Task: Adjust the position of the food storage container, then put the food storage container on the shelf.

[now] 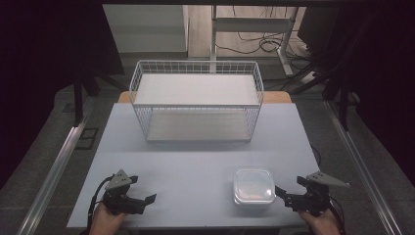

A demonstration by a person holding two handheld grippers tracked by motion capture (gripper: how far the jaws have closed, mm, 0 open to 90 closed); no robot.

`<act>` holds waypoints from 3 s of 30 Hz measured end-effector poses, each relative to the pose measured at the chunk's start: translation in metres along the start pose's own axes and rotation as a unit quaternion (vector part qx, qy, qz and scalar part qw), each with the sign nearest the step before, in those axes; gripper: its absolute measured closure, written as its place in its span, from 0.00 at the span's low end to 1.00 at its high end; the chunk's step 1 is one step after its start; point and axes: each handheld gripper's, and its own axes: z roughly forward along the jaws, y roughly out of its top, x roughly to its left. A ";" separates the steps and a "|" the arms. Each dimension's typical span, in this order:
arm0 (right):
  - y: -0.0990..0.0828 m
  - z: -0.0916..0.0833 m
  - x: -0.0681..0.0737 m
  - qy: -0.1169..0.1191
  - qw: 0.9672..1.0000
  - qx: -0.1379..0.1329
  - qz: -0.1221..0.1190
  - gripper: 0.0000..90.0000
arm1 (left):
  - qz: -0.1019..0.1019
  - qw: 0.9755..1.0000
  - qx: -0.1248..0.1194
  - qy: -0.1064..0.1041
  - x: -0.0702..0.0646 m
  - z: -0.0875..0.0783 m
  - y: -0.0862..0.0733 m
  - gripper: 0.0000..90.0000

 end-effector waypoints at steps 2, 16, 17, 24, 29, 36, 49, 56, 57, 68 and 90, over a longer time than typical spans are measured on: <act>0.001 0.000 -0.001 -0.004 1.000 0.007 -0.002 0.00 | 0.000 1.000 0.001 -0.001 0.000 0.000 0.000 0.01; 0.009 0.003 0.008 -0.001 0.999 0.045 -0.016 0.68 | 0.003 1.000 0.007 -0.004 -0.001 0.002 0.000 0.02; 0.010 0.005 0.010 0.003 0.998 0.050 -0.026 0.75 | 0.003 1.000 0.008 -0.004 -0.001 0.003 0.000 0.02; 0.010 0.013 0.018 0.008 0.996 0.068 -0.053 0.99 | 0.006 1.000 0.015 -0.005 -0.003 0.005 0.001 0.02; 0.011 0.017 0.027 0.026 0.995 0.075 -0.056 0.99 | 0.004 1.000 0.019 -0.005 -0.003 0.005 0.001 0.03; 0.010 0.031 0.047 0.058 0.993 0.079 -0.064 0.99 | 0.000 1.000 0.024 -0.008 -0.003 0.006 0.002 0.03; 0.016 0.063 0.089 0.115 0.986 0.088 -0.088 0.99 | -0.001 1.000 0.029 -0.007 -0.003 0.007 0.002 0.03; 0.022 0.080 0.106 0.131 0.981 0.092 -0.107 0.99 | 0.003 1.000 0.030 -0.008 -0.004 0.008 0.002 0.03; 0.023 0.082 0.109 0.134 0.981 0.094 -0.108 0.99 | 0.003 1.000 0.030 -0.008 -0.004 0.008 0.002 0.03; 0.030 0.074 0.101 0.116 0.983 0.071 -0.122 0.78 | 0.011 0.999 0.030 -0.009 -0.006 0.008 0.004 0.04; 0.011 0.073 0.083 0.099 0.979 0.057 -0.168 0.01 | 0.030 0.999 0.012 0.001 -0.008 0.011 0.002 0.02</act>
